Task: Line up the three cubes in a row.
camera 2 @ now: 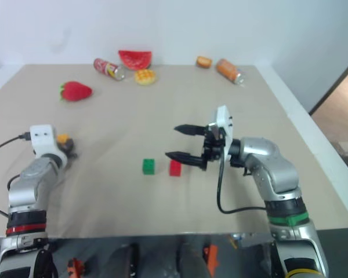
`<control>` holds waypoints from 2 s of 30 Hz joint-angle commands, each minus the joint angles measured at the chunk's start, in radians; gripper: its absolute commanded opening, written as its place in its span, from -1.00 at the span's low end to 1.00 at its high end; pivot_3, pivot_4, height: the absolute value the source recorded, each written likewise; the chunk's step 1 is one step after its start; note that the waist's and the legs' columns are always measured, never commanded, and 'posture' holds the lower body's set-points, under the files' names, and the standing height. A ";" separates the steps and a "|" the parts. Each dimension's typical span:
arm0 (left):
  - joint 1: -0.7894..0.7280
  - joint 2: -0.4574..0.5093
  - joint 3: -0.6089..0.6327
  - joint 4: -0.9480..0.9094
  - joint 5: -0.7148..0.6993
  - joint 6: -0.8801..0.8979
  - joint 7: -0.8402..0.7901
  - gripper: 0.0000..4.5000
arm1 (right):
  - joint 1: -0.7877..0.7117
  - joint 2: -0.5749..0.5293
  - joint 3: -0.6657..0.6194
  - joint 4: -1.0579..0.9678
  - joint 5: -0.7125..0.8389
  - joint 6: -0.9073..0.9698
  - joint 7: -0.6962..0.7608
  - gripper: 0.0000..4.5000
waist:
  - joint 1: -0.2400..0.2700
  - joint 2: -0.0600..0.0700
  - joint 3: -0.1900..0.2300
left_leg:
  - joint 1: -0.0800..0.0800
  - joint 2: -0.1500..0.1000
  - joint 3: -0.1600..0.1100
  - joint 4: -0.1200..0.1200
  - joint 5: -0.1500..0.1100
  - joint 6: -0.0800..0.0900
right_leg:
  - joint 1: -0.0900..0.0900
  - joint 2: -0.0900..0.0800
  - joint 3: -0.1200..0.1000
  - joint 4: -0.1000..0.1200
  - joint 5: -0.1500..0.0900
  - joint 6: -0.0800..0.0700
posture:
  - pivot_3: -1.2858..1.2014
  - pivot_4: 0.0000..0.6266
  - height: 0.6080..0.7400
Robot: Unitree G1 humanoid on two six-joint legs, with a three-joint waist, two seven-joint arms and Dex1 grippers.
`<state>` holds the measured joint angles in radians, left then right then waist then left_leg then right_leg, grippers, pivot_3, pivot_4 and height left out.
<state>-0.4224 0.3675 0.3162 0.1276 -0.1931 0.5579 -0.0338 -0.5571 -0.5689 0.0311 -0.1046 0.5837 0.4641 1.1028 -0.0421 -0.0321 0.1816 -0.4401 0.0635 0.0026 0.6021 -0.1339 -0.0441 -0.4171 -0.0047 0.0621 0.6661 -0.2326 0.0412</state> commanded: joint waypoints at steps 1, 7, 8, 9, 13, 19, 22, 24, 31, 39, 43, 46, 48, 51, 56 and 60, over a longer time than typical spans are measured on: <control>-0.010 0.026 -0.034 -0.021 0.013 -0.077 -0.063 -0.40 | -0.009 -0.009 -0.026 -0.031 0.005 -0.011 -0.001 1.00 | 0.000 0.000 0.000 | 0.000 0.000 0.000 0.000 0.000 0.000 | 0.000 0.000 0.000 0.000 0.000 0.000 | 0.03 -0.52 1.00; 0.058 0.150 -0.186 -0.047 -0.104 -0.391 -0.688 -0.40 | -0.001 -0.044 -0.032 -0.047 0.023 0.018 0.028 1.00 | 0.000 0.000 0.000 | -0.002 0.000 0.001 -0.001 0.000 -0.001 | -0.002 -0.001 0.000 -0.001 -0.003 -0.005 | 0.03 -0.52 1.00; 0.067 0.167 -0.188 -0.027 -0.134 -0.443 -0.784 -0.40 | 0.005 -0.057 -0.036 -0.052 0.029 0.026 0.036 1.00 | 0.000 0.000 0.000 | -0.001 0.000 0.002 -0.002 0.000 -0.001 | -0.002 -0.002 0.000 -0.001 -0.003 -0.005 | 0.03 -0.52 1.00; 0.071 0.179 -0.187 -0.007 -0.160 -0.488 -0.863 -0.40 | 0.010 -0.068 -0.041 -0.058 0.035 0.031 0.042 1.00 | -0.001 0.000 0.000 | -0.001 0.000 0.002 -0.002 0.000 -0.001 | -0.002 -0.002 0.000 -0.001 -0.004 -0.006 | 0.03 -0.52 1.00; 0.031 0.223 -0.229 0.114 -0.199 -0.577 -1.133 -0.40 | 0.032 -0.093 -0.057 -0.075 0.046 0.042 0.038 1.00 | 0.000 0.000 0.000 | -0.001 0.000 0.002 -0.003 0.000 -0.001 | -0.003 -0.001 0.000 0.000 -0.005 -0.007 | 0.03 -0.52 1.00; -0.113 0.232 -0.312 0.339 -0.157 -0.670 -1.379 -0.40 | 0.058 -0.096 -0.069 -0.120 0.058 0.060 0.009 1.00 | 0.000 0.000 0.000 | -0.003 0.000 0.001 -0.001 0.000 -0.001 | -0.003 -0.001 0.000 0.000 -0.004 -0.006 | 0.03 -0.52 1.00; -0.174 0.222 -0.339 0.443 -0.127 -0.732 -1.444 -0.40 | 0.072 -0.102 -0.077 -0.138 0.064 0.068 -0.003 1.00 | 0.000 0.000 0.000 | -0.003 0.000 0.002 -0.001 0.000 -0.001 | -0.003 -0.001 0.000 -0.001 -0.004 -0.006 | 0.03 -0.52 1.00; -0.203 0.213 -0.348 0.493 -0.118 -0.755 -1.475 -0.40 | 0.083 -0.108 -0.087 -0.152 0.075 0.080 -0.007 1.00 | 0.000 0.000 0.000 | -0.003 0.000 0.002 -0.001 0.000 -0.001 | -0.004 -0.001 0.000 0.000 -0.004 -0.006 | 0.03 -0.52 1.00; -0.240 0.186 -0.366 0.571 -0.104 -0.782 -1.549 -0.40 | 0.159 -0.174 -0.133 -0.204 0.149 0.151 0.039 1.00 | -0.001 0.000 0.000 | -0.005 0.000 0.001 -0.002 -0.001 0.000 | -0.005 0.000 0.000 0.000 -0.003 -0.002 | 0.03 -0.52 1.00; -0.239 0.178 -0.362 0.596 -0.094 -0.788 -1.568 -0.40 | 0.195 -0.217 -0.131 -0.184 0.122 0.121 0.059 1.00 | -0.003 0.000 0.000 | -0.005 0.000 0.001 0.000 -0.001 0.001 | -0.005 0.000 0.000 0.000 -0.004 -0.005 | 0.03 -0.52 1.00; -0.256 0.183 -0.355 0.630 -0.083 -0.801 -1.573 -0.40 | 0.193 -0.210 -0.120 -0.184 0.117 0.116 0.052 1.00 | -0.003 0.000 0.000 | -0.005 0.000 0.000 0.000 -0.001 0.001 | -0.005 0.000 0.000 0.000 -0.004 -0.005 | 0.03 -0.52 1.00; -0.276 0.193 -0.347 0.671 -0.072 -0.820 -1.572 -0.40 | 0.194 -0.209 -0.113 -0.183 0.110 0.111 0.052 1.00 | -0.002 0.000 0.000 | -0.005 0.000 0.000 0.000 -0.001 0.001 | -0.005 0.000 0.000 0.000 -0.004 -0.005 | 0.03 -0.52 1.00; -0.291 0.202 -0.344 0.701 -0.065 -0.832 -1.572 -0.40 | 0.194 -0.209 -0.112 -0.183 0.109 0.110 0.052 1.00 | -0.002 0.000 0.000 | -0.005 0.000 0.000 0.000 -0.001 0.001 | -0.005 0.000 0.000 0.000 -0.004 -0.005 | 0.03 -0.52 1.00; -0.312 0.209 -0.341 0.736 -0.057 -0.845 -1.577 -0.40 | 0.193 -0.208 -0.113 -0.184 0.109 0.112 0.053 1.00 | -0.003 0.000 0.000 | -0.005 0.000 0.000 0.000 -0.001 0.001 | -0.005 0.000 0.000 0.000 -0.004 -0.005 | 0.03 -0.52 1.00; -0.329 0.208 -0.345 0.757 -0.056 -0.849 -1.581 -0.40 | 0.192 -0.203 -0.110 -0.185 0.106 0.113 0.050 1.00 | -0.003 0.000 0.000 | -0.005 0.000 0.000 0.000 -0.001 0.001 | -0.005 0.000 0.000 0.000 -0.004 -0.004 | 0.03 -0.52 1.00; -0.325 0.208 -0.365 0.750 -0.069 -0.843 -1.581 -0.40 | 0.194 -0.202 -0.111 -0.188 0.105 0.115 0.050 1.00 | -0.002 0.000 0.000 | -0.005 0.000 0.000 0.000 -0.001 0.001 | -0.005 0.000 0.000 0.000 -0.004 -0.004 | 0.03 -0.52 1.00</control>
<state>-0.7261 0.5660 -0.0450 0.8896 -0.2442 -0.2772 -1.6013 -0.3513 -0.7684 -0.0714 -0.2751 0.6822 0.5870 1.1528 -0.0445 -0.0319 0.1817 -0.4451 0.0637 0.0030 0.6023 -0.1346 -0.0431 -0.4218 -0.0046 0.0621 0.6661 -0.2364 0.0369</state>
